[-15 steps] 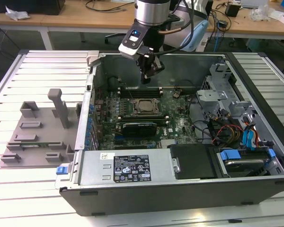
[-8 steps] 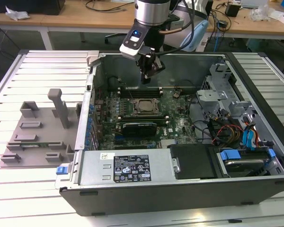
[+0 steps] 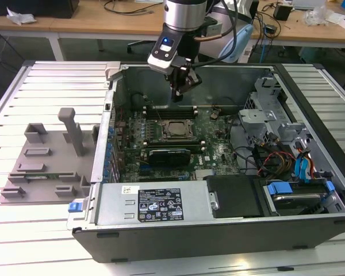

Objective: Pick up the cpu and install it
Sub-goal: 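Install the first cpu locking lever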

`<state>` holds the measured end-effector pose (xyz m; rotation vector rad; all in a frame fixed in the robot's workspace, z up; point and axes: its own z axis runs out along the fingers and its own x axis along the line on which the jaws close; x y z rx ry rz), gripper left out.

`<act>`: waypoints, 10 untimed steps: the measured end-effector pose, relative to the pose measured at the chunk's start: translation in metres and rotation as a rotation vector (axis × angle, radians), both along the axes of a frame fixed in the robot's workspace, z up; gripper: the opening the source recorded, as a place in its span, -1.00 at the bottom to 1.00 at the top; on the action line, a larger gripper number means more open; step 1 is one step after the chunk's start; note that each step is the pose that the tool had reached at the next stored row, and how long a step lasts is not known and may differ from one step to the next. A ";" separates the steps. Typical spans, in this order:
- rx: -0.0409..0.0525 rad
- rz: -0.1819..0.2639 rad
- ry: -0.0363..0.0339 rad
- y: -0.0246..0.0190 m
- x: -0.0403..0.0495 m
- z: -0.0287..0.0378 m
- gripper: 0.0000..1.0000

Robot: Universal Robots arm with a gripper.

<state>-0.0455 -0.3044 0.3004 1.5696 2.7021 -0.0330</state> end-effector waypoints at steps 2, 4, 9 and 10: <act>0.0000 0.010 0.0000 0.0000 0.0000 0.0000 -0.79; 0.0000 0.021 0.0000 0.0000 0.0000 0.0000 -0.79; 0.0000 0.052 0.0001 0.0000 0.0000 0.0000 -0.79; 0.0000 0.057 0.0000 0.0000 0.0000 0.0000 -0.79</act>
